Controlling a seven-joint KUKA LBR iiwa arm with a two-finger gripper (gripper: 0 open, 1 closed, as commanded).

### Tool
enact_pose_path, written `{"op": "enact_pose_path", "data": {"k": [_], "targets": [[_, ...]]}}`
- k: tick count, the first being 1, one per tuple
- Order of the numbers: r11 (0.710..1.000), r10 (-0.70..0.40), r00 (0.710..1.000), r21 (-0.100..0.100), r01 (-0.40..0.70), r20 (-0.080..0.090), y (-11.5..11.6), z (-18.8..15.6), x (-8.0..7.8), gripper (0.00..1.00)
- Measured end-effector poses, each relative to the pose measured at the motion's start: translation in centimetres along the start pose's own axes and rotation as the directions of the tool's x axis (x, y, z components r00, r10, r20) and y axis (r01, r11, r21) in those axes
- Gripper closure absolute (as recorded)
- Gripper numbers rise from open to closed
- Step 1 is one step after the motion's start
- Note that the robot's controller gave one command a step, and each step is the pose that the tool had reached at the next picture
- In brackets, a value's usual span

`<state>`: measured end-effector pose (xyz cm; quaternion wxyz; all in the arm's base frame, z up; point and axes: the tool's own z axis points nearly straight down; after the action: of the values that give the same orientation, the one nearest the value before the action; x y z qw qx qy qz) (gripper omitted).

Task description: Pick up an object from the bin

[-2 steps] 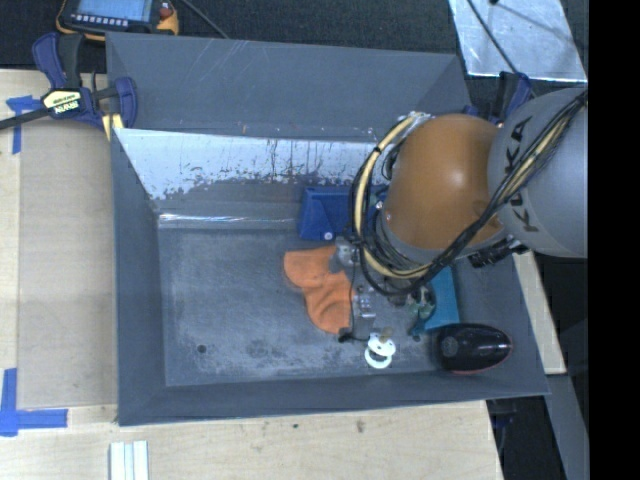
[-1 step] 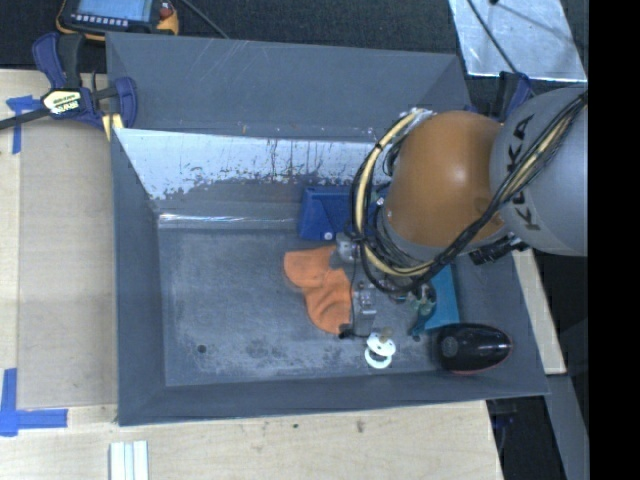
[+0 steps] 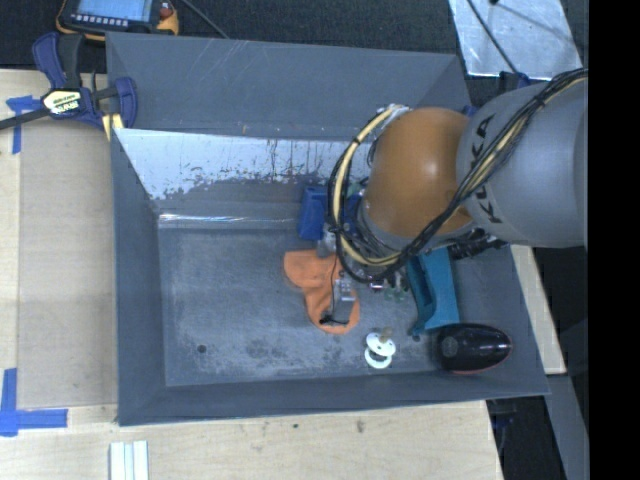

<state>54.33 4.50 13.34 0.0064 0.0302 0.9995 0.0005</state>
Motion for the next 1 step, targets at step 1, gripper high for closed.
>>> {"op": "enact_pose_path", "data": {"k": [1], "targets": [[0.996, 0.092, 0.996, 0.002, -0.092, -0.009, -0.59, 2.85, 0.41, 0.00]]}}
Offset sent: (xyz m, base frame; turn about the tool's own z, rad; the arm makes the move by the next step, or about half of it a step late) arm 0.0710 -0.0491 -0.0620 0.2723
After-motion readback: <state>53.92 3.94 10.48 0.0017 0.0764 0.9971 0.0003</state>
